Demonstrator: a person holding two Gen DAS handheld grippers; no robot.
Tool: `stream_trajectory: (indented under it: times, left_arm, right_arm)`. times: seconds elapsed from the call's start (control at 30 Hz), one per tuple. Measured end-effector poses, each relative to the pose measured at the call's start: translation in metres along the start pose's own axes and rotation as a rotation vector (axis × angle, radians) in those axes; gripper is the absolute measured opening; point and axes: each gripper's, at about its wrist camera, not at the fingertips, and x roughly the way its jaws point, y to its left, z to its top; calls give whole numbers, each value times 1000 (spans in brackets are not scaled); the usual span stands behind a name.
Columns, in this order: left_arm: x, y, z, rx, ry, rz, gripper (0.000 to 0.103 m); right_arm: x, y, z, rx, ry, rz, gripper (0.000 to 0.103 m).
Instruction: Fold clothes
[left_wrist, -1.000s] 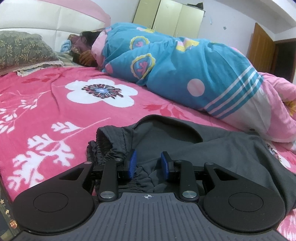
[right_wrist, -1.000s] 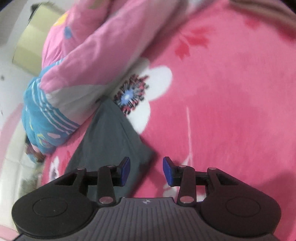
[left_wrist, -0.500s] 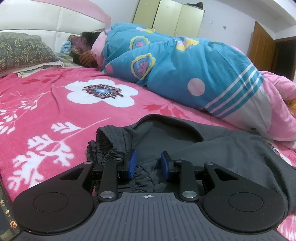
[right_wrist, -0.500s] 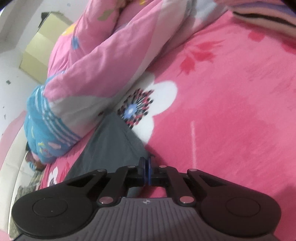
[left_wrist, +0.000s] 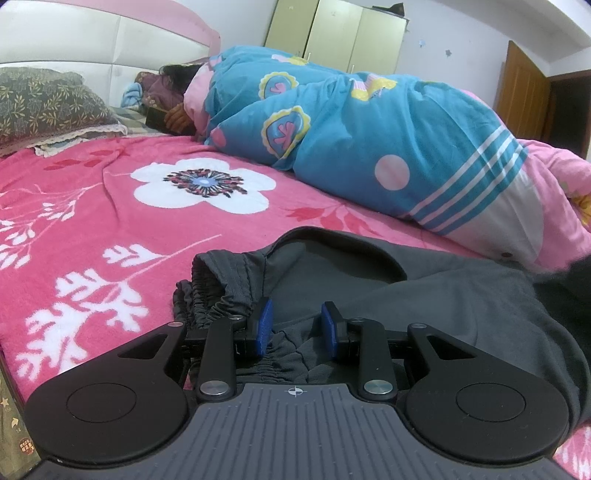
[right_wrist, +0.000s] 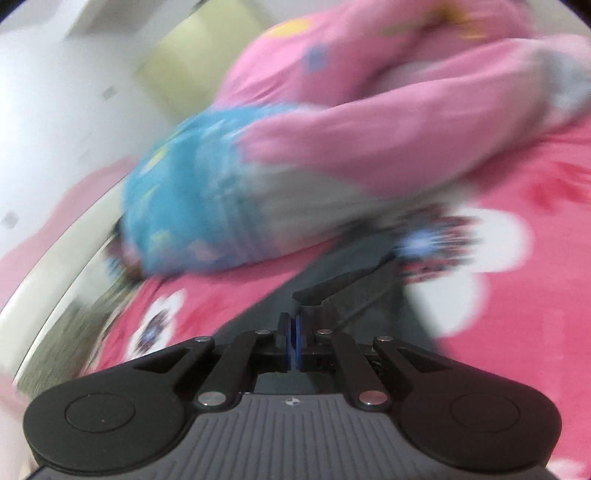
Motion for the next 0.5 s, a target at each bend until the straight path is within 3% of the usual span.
stream_trajectory:
  times: [0.13,0.2,0.23,0.27,0.5]
  left_arm:
    - [0,0,0,0,0,0,29]
    - [0,0,0,0,0,0,29]
    - [0,0,0,1,0,0,29]
    - [0,0,0,1,0,0,29]
    - [0,-1,0,8,1,5,29]
  right_arm:
    - [37,32,-6,-85,144,110,7]
    - [43,40,-8,-117,189,146,21]
    - [39,40,-8,-124,179,149,32]
    - [31,36,-7,-127,151,150,36]
    - [-27,-47,-3,74,20,18,37]
